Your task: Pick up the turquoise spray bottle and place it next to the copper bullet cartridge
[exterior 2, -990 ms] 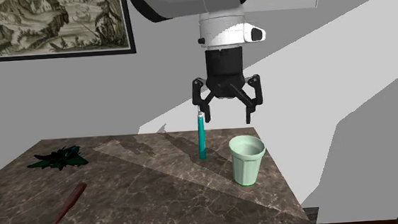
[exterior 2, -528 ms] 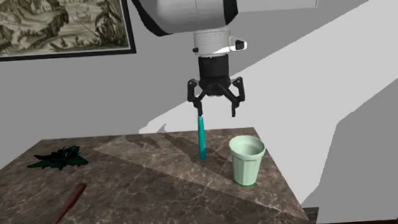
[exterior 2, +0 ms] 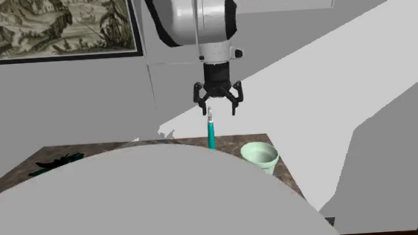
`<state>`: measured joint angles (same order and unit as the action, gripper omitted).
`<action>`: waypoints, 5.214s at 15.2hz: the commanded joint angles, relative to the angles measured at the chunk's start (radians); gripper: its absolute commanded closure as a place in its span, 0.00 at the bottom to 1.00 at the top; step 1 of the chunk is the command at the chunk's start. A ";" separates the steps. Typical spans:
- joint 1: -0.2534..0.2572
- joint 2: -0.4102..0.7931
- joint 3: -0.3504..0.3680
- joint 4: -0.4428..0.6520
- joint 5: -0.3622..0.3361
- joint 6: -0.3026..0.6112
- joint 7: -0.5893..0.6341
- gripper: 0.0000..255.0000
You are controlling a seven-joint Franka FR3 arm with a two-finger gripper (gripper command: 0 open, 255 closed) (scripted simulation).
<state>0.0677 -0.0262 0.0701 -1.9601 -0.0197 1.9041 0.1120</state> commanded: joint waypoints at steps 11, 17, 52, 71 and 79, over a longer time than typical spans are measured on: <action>0.036 0.316 0.030 0.307 -0.007 0.031 -0.006 0.00; 0.036 0.330 0.029 0.265 -0.009 0.087 -0.005 0.00; 0.037 0.298 0.031 0.474 -0.005 -0.153 -0.008 1.00; 0.206 -0.028 0.180 0.325 0.038 -0.327 0.309 1.00; 0.282 -0.061 0.268 0.408 0.055 -0.438 0.474 1.00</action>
<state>0.3385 -0.0961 0.3242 -1.5820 0.0365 1.4873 0.5595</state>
